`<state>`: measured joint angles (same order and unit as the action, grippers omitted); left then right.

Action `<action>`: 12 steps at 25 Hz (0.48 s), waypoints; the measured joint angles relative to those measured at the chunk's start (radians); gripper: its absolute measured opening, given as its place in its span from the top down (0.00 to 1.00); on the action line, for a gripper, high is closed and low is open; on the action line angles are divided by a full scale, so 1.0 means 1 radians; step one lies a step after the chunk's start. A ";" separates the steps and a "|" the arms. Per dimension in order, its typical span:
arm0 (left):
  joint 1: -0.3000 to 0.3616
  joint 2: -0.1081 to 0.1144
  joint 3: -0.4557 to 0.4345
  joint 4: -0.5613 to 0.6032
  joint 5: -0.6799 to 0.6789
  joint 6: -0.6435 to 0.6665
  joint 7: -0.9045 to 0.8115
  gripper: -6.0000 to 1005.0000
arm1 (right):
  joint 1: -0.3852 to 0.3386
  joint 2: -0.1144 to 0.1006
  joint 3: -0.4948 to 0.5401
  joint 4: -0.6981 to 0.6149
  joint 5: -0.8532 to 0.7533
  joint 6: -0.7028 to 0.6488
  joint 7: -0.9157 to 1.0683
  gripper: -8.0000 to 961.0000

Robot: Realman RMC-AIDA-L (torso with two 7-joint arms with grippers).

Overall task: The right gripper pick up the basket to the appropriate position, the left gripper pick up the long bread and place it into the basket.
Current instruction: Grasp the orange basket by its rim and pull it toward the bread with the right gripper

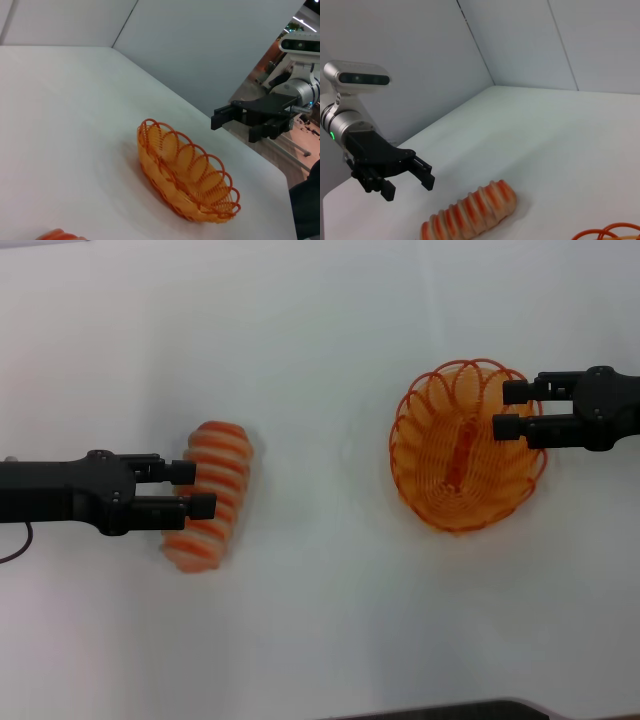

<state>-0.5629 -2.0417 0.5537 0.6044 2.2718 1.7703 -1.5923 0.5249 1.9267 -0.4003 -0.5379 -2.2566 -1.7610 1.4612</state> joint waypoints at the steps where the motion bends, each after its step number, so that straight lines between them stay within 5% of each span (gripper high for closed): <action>1: 0.000 0.000 0.000 0.000 0.000 0.000 0.000 0.28 | 0.000 0.000 0.000 0.000 0.000 0.000 0.000 0.23; 12: 0.000 0.000 0.000 0.000 0.000 0.001 -0.011 0.28 | 0.008 0.000 0.000 -0.001 0.000 -0.005 0.002 0.23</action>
<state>-0.5630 -2.0417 0.5537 0.6044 2.2718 1.7715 -1.6029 0.5330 1.9267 -0.4007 -0.5392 -2.2565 -1.7657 1.4634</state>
